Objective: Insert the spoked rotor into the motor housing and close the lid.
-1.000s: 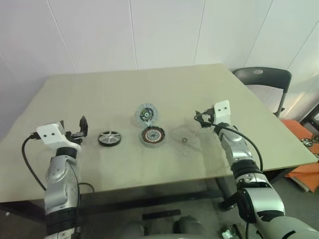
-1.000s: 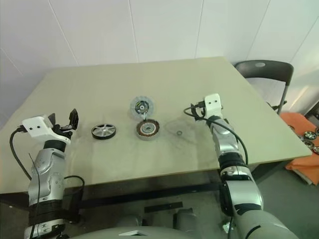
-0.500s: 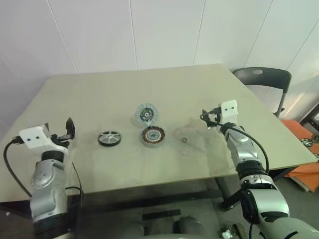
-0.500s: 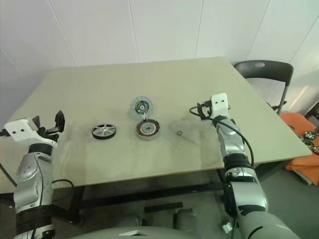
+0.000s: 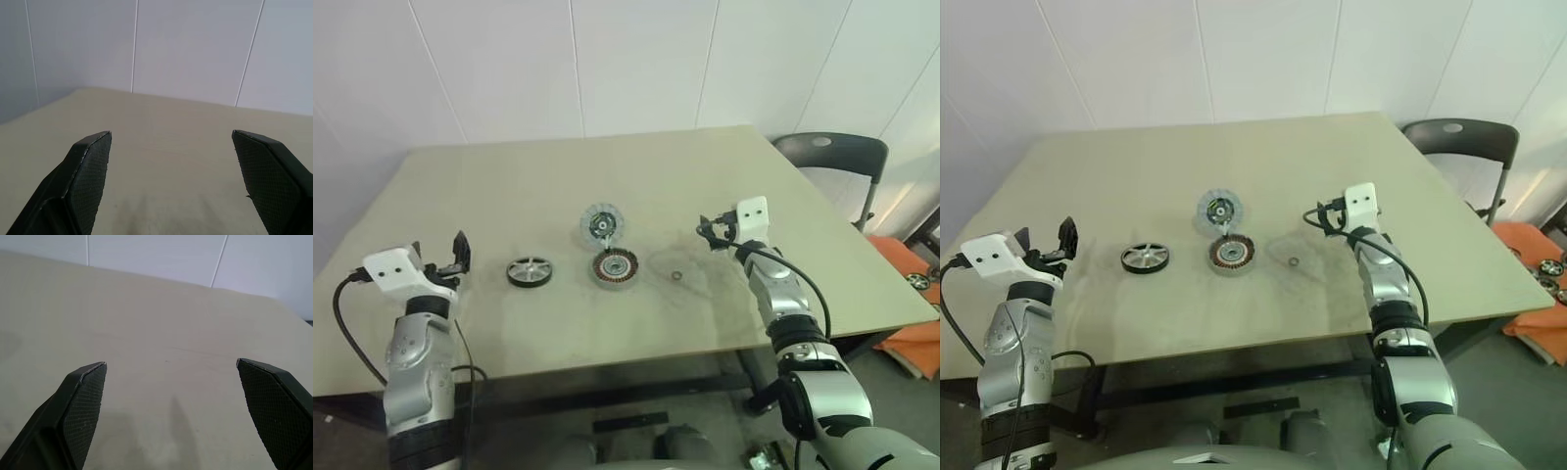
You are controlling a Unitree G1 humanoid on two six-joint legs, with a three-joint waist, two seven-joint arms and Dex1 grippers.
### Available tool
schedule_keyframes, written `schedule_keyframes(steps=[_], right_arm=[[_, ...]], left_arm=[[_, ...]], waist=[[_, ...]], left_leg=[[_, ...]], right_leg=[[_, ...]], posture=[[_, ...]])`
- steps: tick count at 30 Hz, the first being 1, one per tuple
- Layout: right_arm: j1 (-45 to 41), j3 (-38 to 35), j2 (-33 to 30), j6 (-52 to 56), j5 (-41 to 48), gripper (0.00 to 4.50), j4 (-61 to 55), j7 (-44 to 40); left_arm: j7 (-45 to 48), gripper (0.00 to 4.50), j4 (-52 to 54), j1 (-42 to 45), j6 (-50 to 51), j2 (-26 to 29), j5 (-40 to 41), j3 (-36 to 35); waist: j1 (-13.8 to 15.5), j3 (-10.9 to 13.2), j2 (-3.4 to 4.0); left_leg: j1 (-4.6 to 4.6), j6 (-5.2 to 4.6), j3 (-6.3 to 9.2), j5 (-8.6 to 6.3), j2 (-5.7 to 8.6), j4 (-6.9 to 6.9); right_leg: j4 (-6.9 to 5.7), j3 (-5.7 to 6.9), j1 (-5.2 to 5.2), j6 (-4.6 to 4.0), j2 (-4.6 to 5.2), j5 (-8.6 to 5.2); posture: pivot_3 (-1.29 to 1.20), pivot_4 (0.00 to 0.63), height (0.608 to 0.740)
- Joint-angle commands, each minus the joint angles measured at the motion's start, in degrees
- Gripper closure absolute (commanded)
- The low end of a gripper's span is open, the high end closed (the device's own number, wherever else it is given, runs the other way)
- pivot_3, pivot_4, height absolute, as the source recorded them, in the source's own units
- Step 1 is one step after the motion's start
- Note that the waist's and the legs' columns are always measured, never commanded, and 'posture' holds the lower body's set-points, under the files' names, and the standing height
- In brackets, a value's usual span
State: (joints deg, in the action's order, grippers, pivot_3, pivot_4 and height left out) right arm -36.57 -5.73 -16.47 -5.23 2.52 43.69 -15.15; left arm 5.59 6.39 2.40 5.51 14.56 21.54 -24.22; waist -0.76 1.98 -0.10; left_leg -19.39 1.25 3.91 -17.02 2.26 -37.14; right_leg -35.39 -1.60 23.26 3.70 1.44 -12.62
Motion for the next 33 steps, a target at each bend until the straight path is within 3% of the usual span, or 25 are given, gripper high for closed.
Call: schedule_keyframes(steps=[1, 18, 33], right_arm=[[-2.0, -0.4, -0.6, -0.2, 0.2, 0.06, -1.4, 0.1], [-2.7, 0.1, 0.4, 2.2, 0.3, 0.06, -4.0, 0.2], [-3.7, 1.2, 0.9, 2.0, 0.1, 0.06, -2.4, -2.6]], left_arm=[[-0.2, 0.32, 1.4, 1.2, -0.8, 0.0, 0.0, -0.2], [-0.9, 0.32, 0.8, 3.7, -0.9, -0.4, -0.2, -0.1], [-1.8, 0.32, 6.3, -2.5, 0.5, -1.6, 0.4, -0.1]], waist=[[0.0, 0.0, 0.0], [-0.1, 0.0, 0.0], [0.0, 0.0, 0.0]], left_leg=[[0.0, 0.0, 0.0, 0.0, 0.0, 0.0], [0.0, -0.01, 0.0, 0.0, 0.0, 0.01], [0.01, -0.02, -0.02, -0.01, -0.01, -0.04]], right_leg=[[0.0, 0.0, 0.0, 0.0, 0.0, 0.0], [-0.01, -0.01, 0.01, 0.01, 0.0, 0.01], [-0.01, -0.01, -0.01, -0.13, -0.01, -0.08]], posture=[[0.0, 0.0, 0.74], [0.0, 0.0, 0.74], [0.0, 0.0, 0.74]])
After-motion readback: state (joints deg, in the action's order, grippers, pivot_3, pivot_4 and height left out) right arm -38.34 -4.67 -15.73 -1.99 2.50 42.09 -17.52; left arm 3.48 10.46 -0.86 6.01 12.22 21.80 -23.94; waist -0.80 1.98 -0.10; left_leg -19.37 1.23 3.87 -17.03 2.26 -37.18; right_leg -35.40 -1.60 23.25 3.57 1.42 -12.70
